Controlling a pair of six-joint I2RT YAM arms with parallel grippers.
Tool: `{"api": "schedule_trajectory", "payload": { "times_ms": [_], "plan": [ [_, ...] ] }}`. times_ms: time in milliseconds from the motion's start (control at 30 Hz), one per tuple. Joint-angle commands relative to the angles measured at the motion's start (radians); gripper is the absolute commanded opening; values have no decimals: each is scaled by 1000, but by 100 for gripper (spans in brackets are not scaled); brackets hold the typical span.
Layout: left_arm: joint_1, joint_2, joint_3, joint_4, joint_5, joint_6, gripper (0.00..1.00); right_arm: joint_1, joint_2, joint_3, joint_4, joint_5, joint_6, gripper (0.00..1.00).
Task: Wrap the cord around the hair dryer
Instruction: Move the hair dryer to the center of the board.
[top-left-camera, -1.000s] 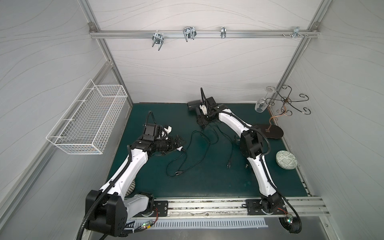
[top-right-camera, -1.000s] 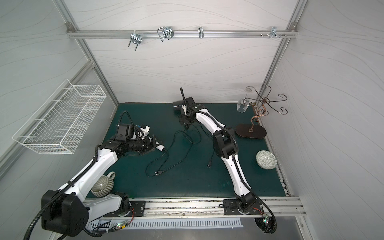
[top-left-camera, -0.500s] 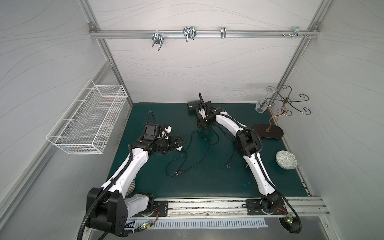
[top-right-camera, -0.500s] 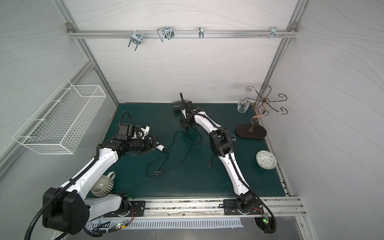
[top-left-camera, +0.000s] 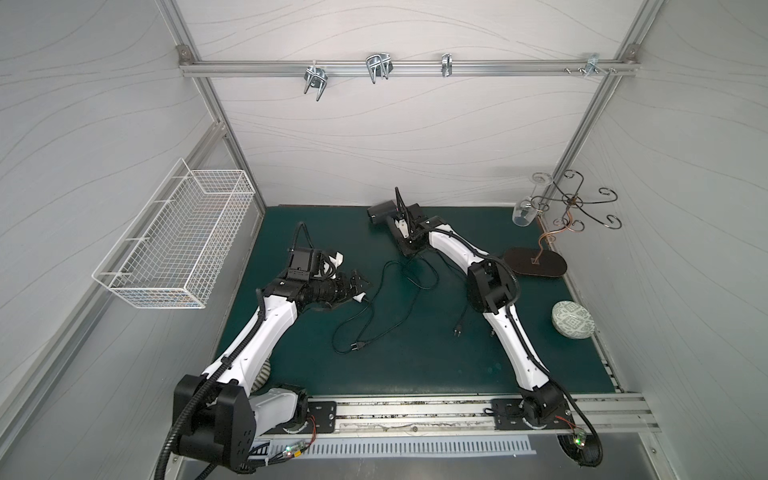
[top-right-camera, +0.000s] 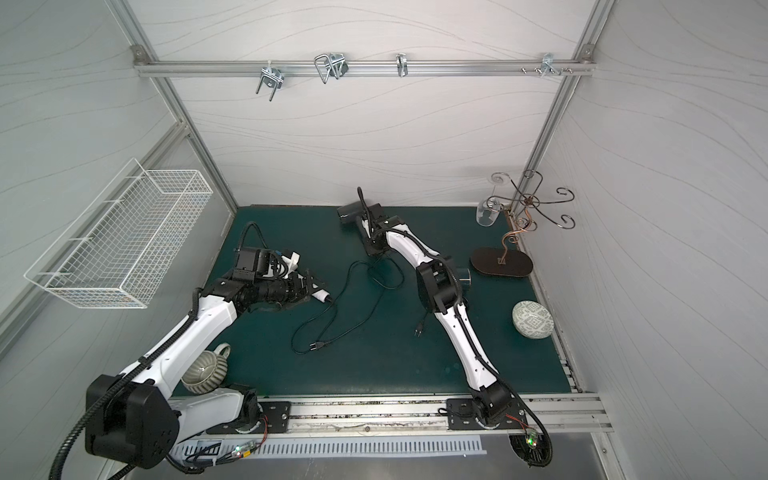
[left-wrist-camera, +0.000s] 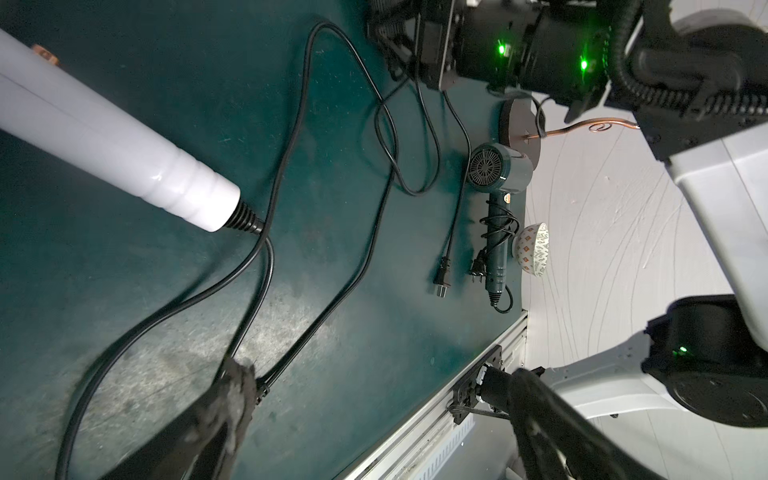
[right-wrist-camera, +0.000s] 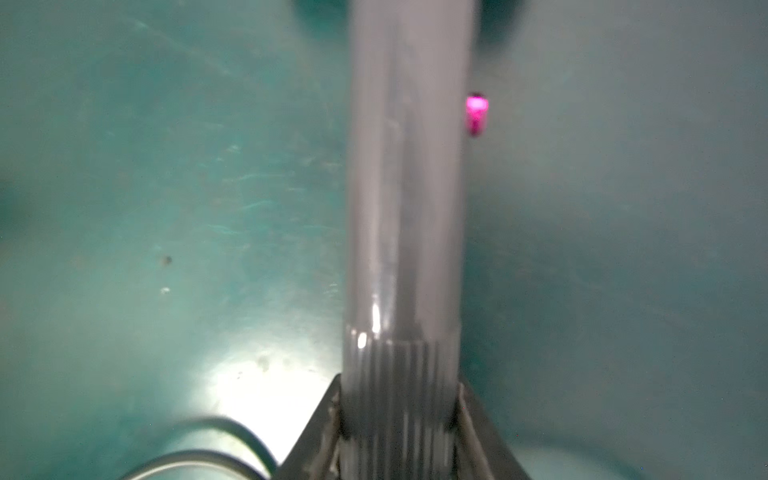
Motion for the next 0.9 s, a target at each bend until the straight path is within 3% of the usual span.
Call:
{"api": "schedule_trajectory", "payload": {
  "times_ms": [0, 367, 500, 633, 767, 867],
  "plan": [
    [4, 10, 46, 7, -8, 19, 98, 11, -44, -105, -42, 32, -23, 23],
    [4, 13, 41, 40, 12, 3, 98, -19, -402, -676, -35, 55, 7, 18],
    [4, 19, 46, 42, 19, 8, 98, -32, -496, -796, -60, 5, 19, 28],
    [4, 21, 42, 49, 30, 8, 98, -32, -499, -771, -75, -15, 7, 52],
    [4, 20, 46, 42, 37, 12, 98, -36, -432, -633, -107, -9, -8, 64],
    [4, 14, 55, 25, 34, 21, 98, -40, -379, -529, -115, -9, -10, 67]
  ]
}}
